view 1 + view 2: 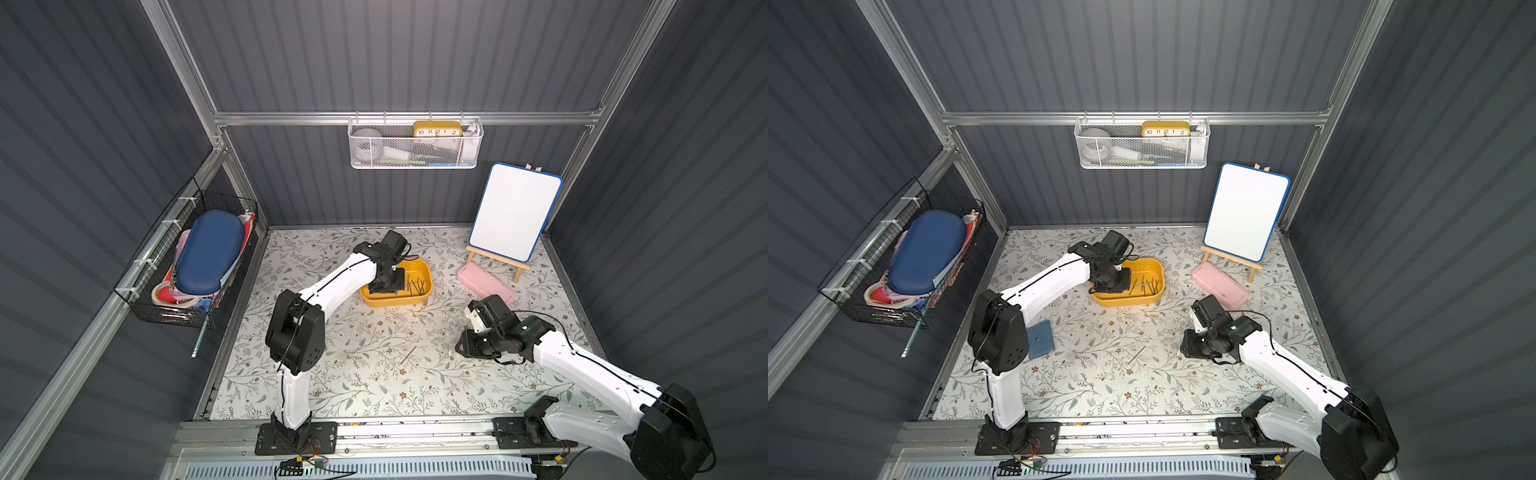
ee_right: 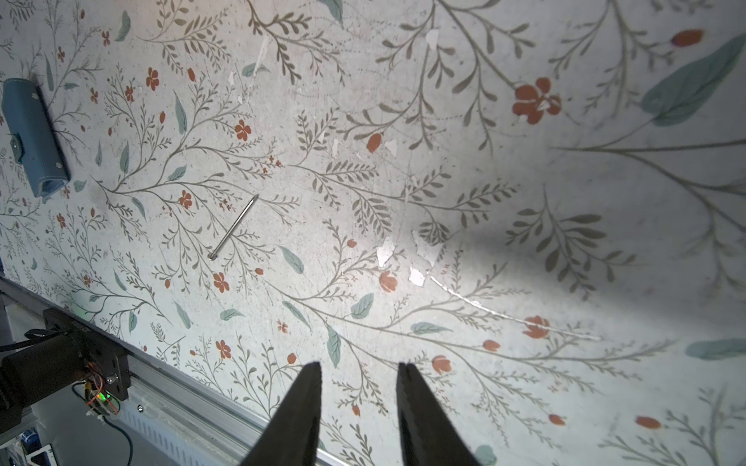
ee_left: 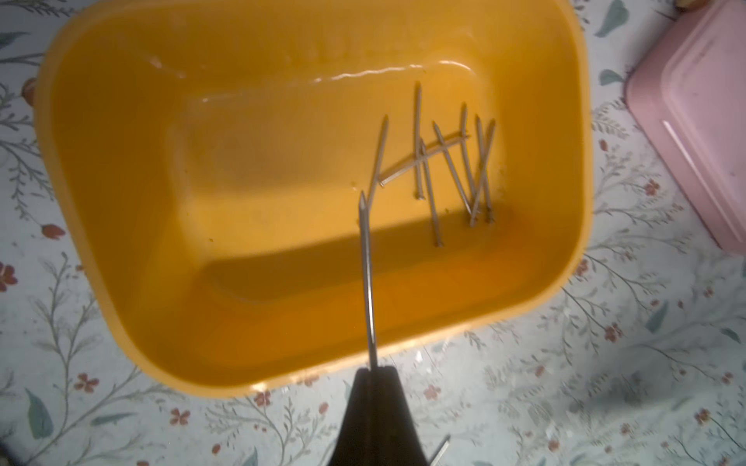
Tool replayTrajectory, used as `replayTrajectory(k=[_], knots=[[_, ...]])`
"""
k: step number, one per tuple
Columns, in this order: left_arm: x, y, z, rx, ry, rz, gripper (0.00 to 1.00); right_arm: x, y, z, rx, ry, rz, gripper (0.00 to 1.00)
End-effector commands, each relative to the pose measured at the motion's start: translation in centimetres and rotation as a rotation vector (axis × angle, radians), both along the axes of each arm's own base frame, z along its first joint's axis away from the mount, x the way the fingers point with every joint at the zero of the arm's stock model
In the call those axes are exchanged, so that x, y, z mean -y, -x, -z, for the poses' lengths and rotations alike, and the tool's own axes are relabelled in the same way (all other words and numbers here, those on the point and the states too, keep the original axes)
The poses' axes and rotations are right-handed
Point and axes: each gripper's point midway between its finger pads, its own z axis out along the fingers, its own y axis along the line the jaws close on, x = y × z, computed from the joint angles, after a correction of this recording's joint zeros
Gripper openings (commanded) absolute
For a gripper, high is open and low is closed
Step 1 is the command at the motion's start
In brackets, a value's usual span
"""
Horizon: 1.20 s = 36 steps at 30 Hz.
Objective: Put the nails on the desktop into the storage box
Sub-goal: Place the nail in the storage box.
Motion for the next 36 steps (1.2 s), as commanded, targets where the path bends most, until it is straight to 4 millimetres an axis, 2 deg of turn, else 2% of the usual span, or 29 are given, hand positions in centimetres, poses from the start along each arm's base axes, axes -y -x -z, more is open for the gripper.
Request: replayTrajectory(k=[1, 5, 8, 14, 17, 19, 23, 26, 27, 29, 30, 31, 33, 36], knots=[[-0.3, -2.0, 1.4, 0.015, -0.023, 0.034, 0.0, 0.3, 0.4, 0.5, -0.016, 0.008, -0.013, 0.36], [-0.7, -3.4, 3.8, 0.005, -0.034, 0.02, 0.0, 0.4, 0.3, 0.7, -0.019, 0.008, -0.006, 0.36], [-1.0, -4.3, 5.0, 0.009, -0.037, 0.013, 0.0, 0.4, 0.4, 0.8, -0.02, 0.009, -0.005, 0.36], [-0.8, -5.1, 5.7, 0.019, -0.036, 0.019, 0.0, 0.5, 0.4, 0.9, -0.024, 0.007, 0.003, 0.36], [-0.9, -5.4, 4.6, 0.045, -0.039, 0.009, 0.24, 0.5, 0.4, 0.8, -0.022, 0.005, 0.006, 0.36], [-0.7, -5.4, 3.1, 0.067, -0.024, 0.016, 0.29, 0.4, 0.3, 0.8, -0.018, 0.002, 0.006, 0.36], [-0.5, -4.0, -0.4, 0.101, -0.022, 0.033, 0.33, 0.4, 0.2, 0.7, -0.018, 0.001, 0.008, 0.36], [0.5, -1.5, -3.4, 0.126, -0.021, 0.064, 0.36, -0.1, 0.6, 0.6, -0.033, -0.028, -0.011, 0.36], [1.1, 0.0, -4.2, 0.135, -0.021, 0.088, 0.36, -0.1, 0.6, 0.6, -0.033, -0.025, -0.01, 0.36], [2.9, 3.7, -4.8, 0.129, -0.01, 0.158, 0.37, 0.0, 0.6, 0.5, -0.029, -0.02, -0.01, 0.36], [4.0, 6.2, -4.6, 0.111, 0.012, 0.208, 0.37, 0.1, 0.6, 0.5, -0.028, -0.018, -0.011, 0.36], [5.0, 8.9, -4.0, 0.089, 0.025, 0.26, 0.37, 0.1, 0.6, 0.5, -0.027, -0.015, -0.012, 0.36], [5.5, 13.6, -2.4, 0.033, 0.037, 0.322, 0.37, 0.2, 0.5, 0.5, -0.028, -0.016, -0.007, 0.36], [3.6, 19.0, 1.5, -0.084, 0.007, 0.335, 0.36, 0.0, 0.3, 0.5, -0.029, -0.023, -0.005, 0.36]])
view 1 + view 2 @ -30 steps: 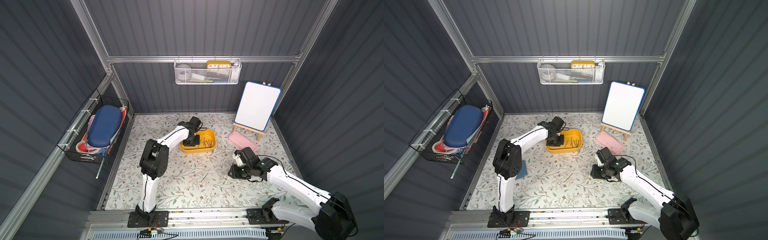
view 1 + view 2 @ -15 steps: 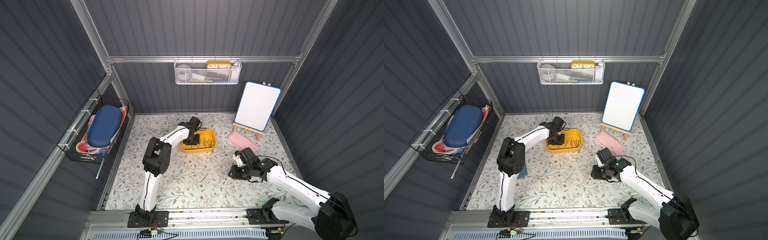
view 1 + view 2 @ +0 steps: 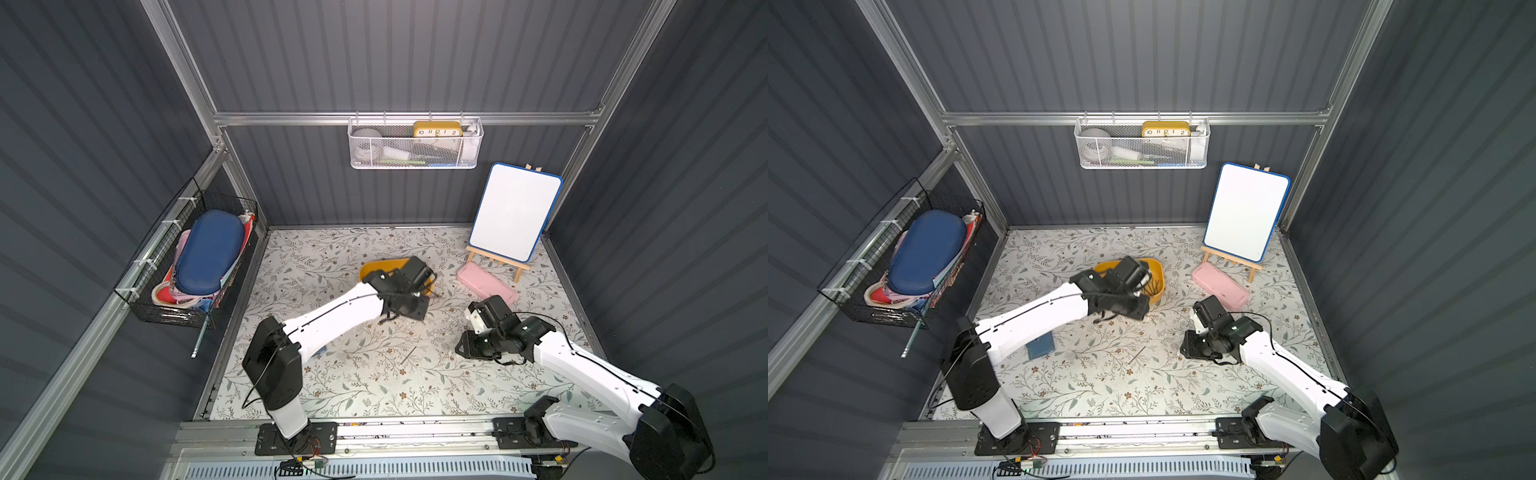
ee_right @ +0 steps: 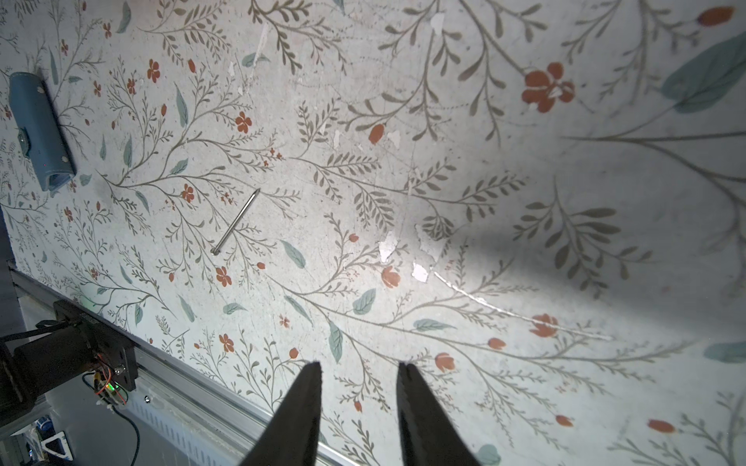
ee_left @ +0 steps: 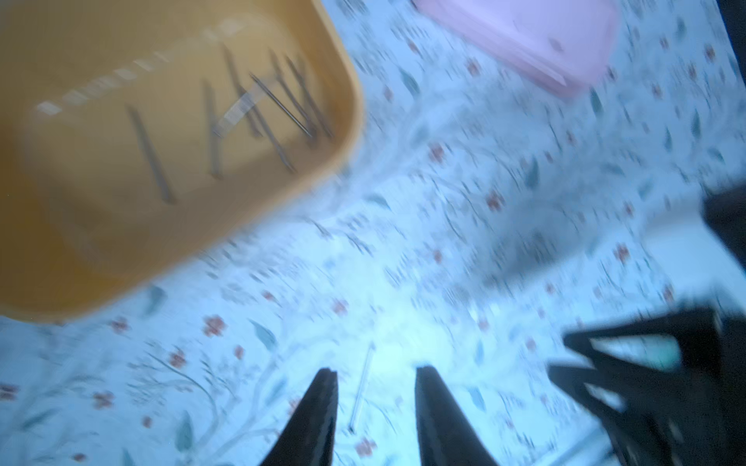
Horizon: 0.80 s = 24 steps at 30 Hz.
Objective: Put the nails on the desktop into the storage box
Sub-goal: Place the nail in the storage box, then pick up the nail from the center of the board.
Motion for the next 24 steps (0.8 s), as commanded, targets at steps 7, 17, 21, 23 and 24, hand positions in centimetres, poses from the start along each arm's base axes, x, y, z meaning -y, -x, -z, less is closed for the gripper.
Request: replayTrajectory(k=[7, 17, 21, 23, 24], knots=[[-5.6, 6.8, 8.1, -0.215, -0.143, -0.057, 0.36, -0.2, -0.2, -0.1, -0.008, -0.014, -0.001, 0.36], [-3.9, 5.9, 9.4, -0.186, -0.124, -0.018, 0.36, 0.0, 0.1, 0.3, -0.02, -0.011, 0.006, 0.36], [-3.9, 5.4, 11.0, -0.183, -0.173, -0.021, 0.35, 0.0, 0.2, 0.4, -0.022, -0.014, 0.006, 0.36], [-3.8, 5.3, 11.6, -0.183, -0.184, -0.007, 0.34, 0.0, 0.2, 0.4, -0.02, -0.015, 0.007, 0.36], [-3.6, 5.2, 11.9, -0.185, -0.192, -0.003, 0.34, 0.1, 0.3, 0.5, -0.023, -0.012, 0.006, 0.36]])
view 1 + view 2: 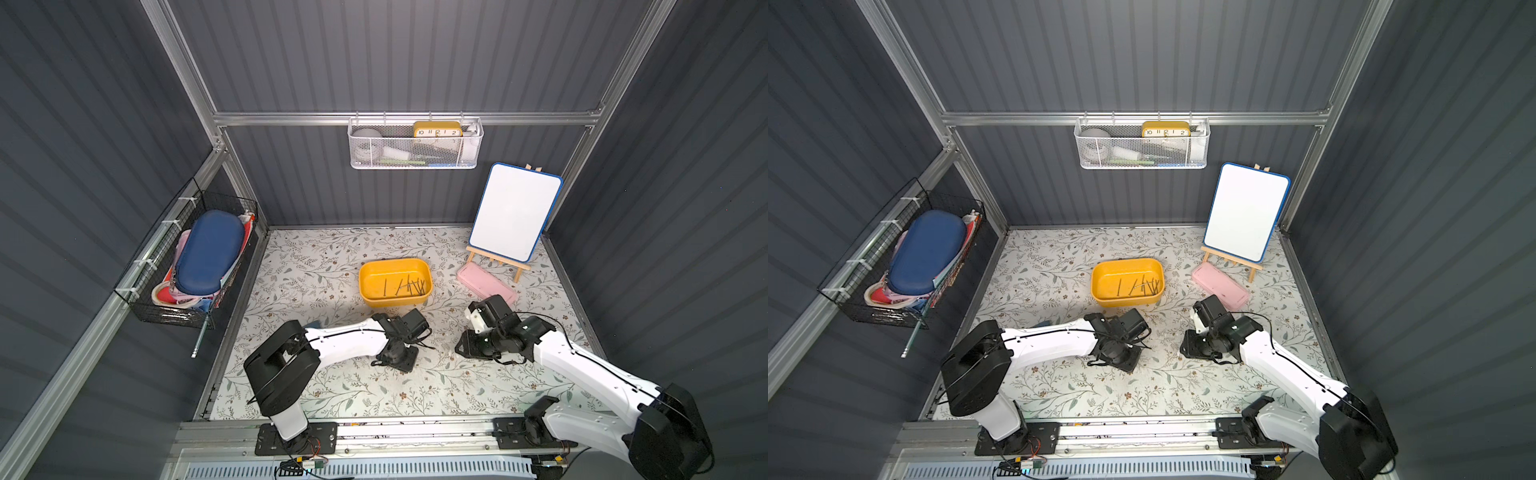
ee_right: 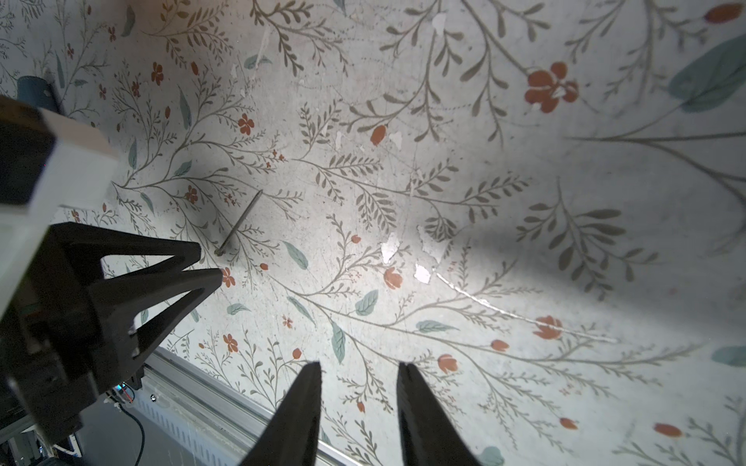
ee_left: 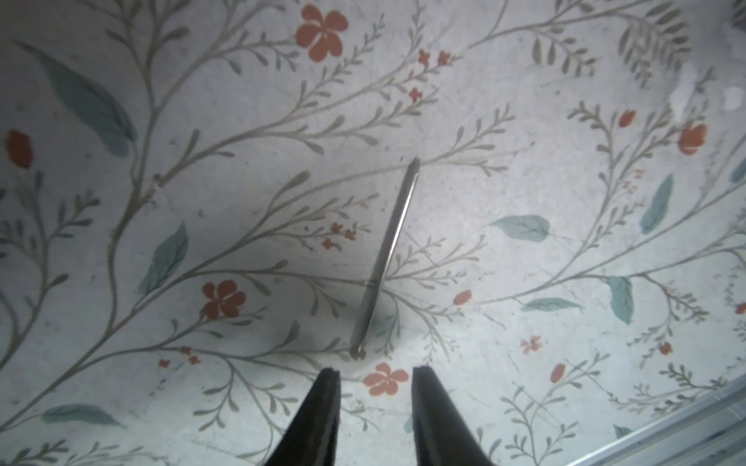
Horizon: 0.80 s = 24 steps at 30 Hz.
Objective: Put the nails on the desktop into the storage box
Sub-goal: Pick up the nail from the center of the board.
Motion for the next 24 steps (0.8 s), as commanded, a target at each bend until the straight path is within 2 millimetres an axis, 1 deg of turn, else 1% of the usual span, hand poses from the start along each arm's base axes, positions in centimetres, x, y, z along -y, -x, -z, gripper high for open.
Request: replayTrajectory(k=[1, 5, 9, 15, 18, 21, 24], knots=[[0.6, -0.5, 0.8, 0.016, -0.021, 0.036, 0.34, 0.2, 0.4, 0.6, -0.019, 0.002, 0.006, 0.36], [0.0, -0.4, 2.1, 0.0, -0.069, 0.035, 0.3, 0.3, 0.5, 0.7, -0.02, 0.0, 0.005, 0.36], [-0.6, 0.1, 2.9, -0.024, -0.093, 0.04, 0.19, 0.3, 0.5, 0.6, -0.014, 0.0, 0.007, 0.36], [-1.4, 1.3, 3.1, -0.065, -0.096, 0.046, 0.04, 0.2, 0.5, 0.7, -0.018, -0.002, 0.008, 0.36], [-1.7, 1.8, 3.3, -0.081, -0.102, 0.05, 0.0, 0.2, 0.5, 0.7, -0.016, -0.002, 0.009, 0.36], [-1.1, 1.2, 2.4, -0.069, -0.103, 0.039, 0.0, 0.3, 0.4, 0.8, -0.016, 0.0, 0.011, 0.36], [1.0, -0.2, -0.1, -0.039, -0.057, 0.02, 0.0, 0.3, 0.3, 0.7, -0.013, 0.001, 0.012, 0.36]])
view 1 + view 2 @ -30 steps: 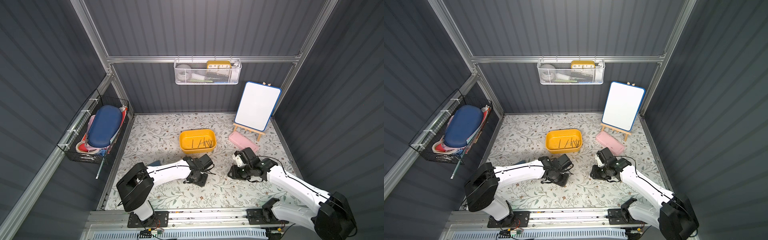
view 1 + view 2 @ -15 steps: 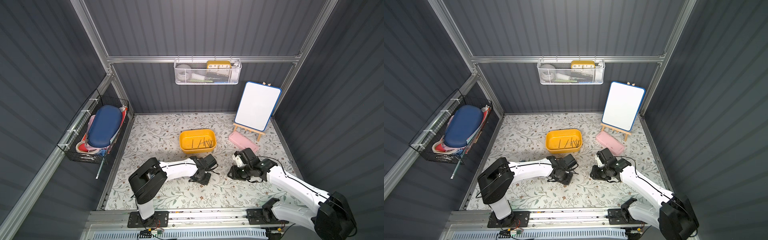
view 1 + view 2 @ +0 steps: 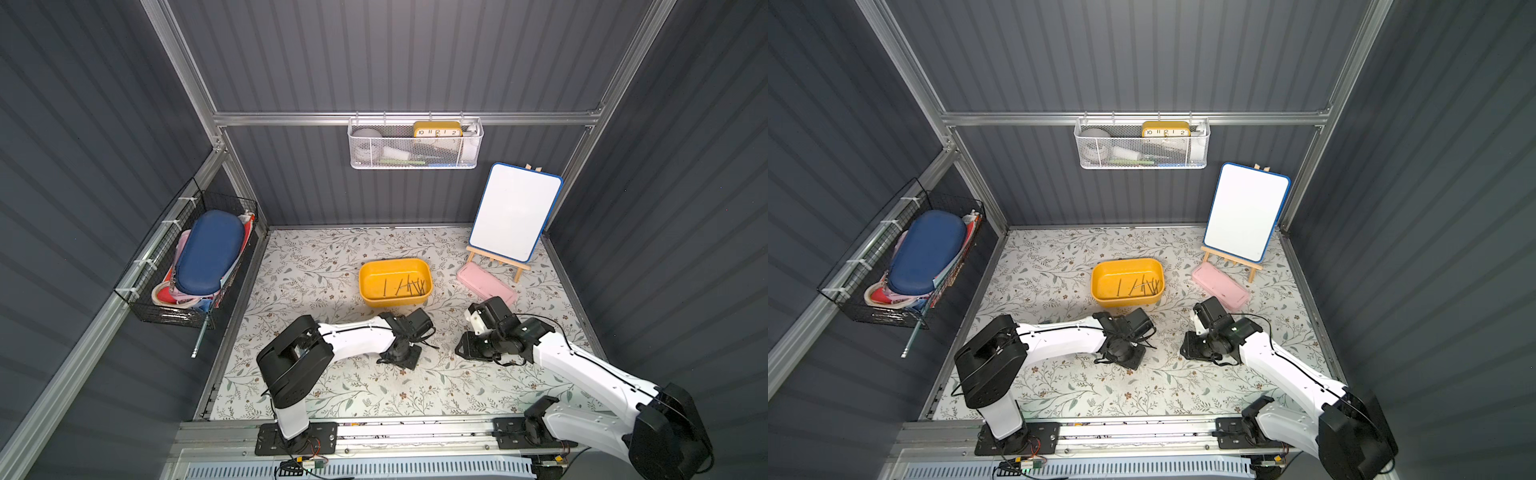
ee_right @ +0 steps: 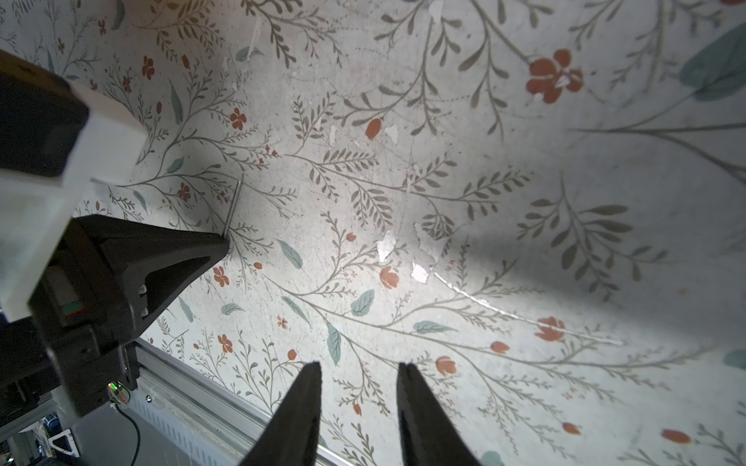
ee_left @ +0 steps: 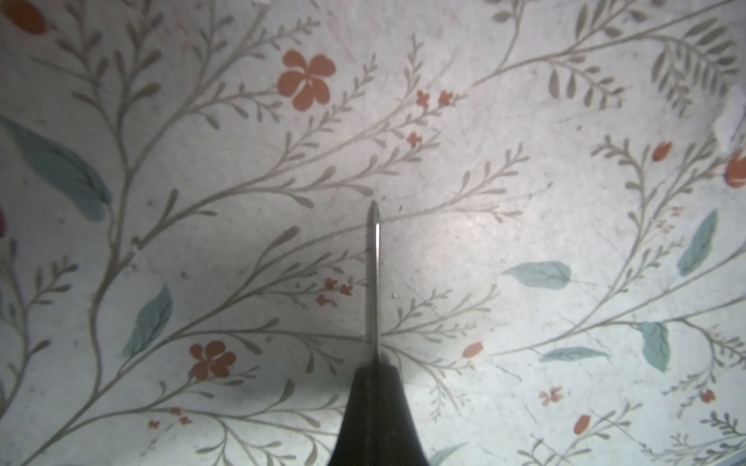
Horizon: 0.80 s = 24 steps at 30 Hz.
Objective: Put the nails on the desktop into the storage box
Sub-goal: Pick up the nail from the center of the board, then place the nail in the storage box.
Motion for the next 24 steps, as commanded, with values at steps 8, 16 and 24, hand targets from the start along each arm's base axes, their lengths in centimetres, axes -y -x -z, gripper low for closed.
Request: replayTrajectory(k=[8, 16, 24], knots=[[4.3, -2.2, -7.4, 0.016, 0.073, -0.026, 0.0, 0.4, 0.0, 0.0, 0.002, 0.007, 0.014, 0.36], [1.9, -10.0, -11.0, 0.112, 0.097, -0.159, 0.0, 0.6, 0.0, -0.2, 0.01, 0.002, 0.012, 0.36], [-0.1, -18.9, -10.7, 0.18, 0.142, -0.252, 0.0, 0.5, 0.0, -0.4, 0.013, -0.004, 0.006, 0.36]])
